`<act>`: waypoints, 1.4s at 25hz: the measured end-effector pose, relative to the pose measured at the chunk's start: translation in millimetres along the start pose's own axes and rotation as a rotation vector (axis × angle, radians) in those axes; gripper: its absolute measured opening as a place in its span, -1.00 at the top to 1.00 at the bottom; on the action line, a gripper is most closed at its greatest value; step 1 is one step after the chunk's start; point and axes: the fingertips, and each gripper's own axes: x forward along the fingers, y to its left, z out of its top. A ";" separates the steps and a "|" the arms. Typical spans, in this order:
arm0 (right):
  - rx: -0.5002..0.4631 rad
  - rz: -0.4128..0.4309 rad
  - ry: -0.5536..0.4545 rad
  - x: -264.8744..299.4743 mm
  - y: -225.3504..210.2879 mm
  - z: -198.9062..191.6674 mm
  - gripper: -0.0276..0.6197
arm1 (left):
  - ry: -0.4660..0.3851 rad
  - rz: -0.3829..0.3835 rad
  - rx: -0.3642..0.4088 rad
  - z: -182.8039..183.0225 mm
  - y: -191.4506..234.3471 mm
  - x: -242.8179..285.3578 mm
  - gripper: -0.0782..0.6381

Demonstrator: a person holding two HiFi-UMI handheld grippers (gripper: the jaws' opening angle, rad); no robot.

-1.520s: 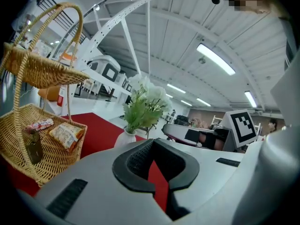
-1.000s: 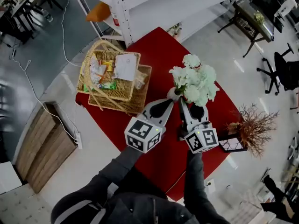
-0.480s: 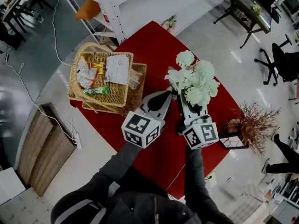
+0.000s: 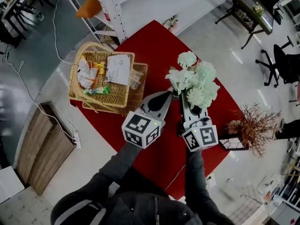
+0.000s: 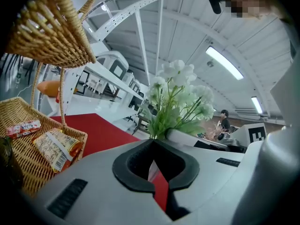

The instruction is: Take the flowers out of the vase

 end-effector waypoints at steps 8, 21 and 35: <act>-0.037 -0.007 -0.017 -3.6 2.0 7.1 0.81 | -0.006 0.003 -0.010 2.3 -3.8 -3.9 0.76; -0.088 -0.018 -0.104 -18.2 13.7 38.3 0.81 | -0.014 0.004 -0.008 2.5 -11.3 -17.5 0.76; -0.131 -0.044 -0.229 -31.4 33.6 89.7 0.81 | -0.009 -0.026 0.004 6.4 -23.0 -34.5 0.76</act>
